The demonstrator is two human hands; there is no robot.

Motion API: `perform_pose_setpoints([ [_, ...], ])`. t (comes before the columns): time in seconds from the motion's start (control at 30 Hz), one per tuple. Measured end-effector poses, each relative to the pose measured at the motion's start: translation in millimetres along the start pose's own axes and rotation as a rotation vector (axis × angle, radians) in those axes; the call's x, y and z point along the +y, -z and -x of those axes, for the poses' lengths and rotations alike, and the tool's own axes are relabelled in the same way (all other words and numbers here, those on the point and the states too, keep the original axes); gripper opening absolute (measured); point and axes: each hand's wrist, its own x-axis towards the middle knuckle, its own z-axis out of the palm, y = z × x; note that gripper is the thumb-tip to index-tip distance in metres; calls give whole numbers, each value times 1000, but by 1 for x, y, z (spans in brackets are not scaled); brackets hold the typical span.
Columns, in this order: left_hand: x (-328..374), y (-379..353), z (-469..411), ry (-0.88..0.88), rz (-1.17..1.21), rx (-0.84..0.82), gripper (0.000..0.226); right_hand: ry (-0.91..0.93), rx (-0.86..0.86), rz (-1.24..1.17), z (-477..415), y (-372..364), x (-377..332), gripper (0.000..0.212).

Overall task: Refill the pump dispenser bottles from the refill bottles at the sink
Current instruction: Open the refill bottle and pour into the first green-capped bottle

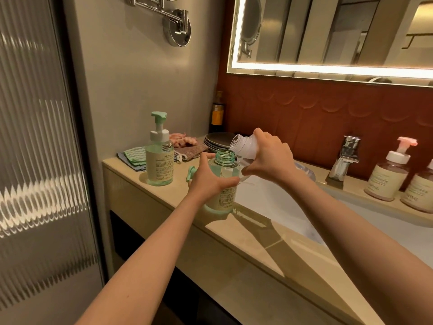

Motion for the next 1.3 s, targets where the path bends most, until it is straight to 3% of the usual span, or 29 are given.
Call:
perform_pose_setpoints([
  [1.3, -1, -3, 1, 3, 21, 22, 80, 86, 7, 222, -1, 11, -6, 89],
])
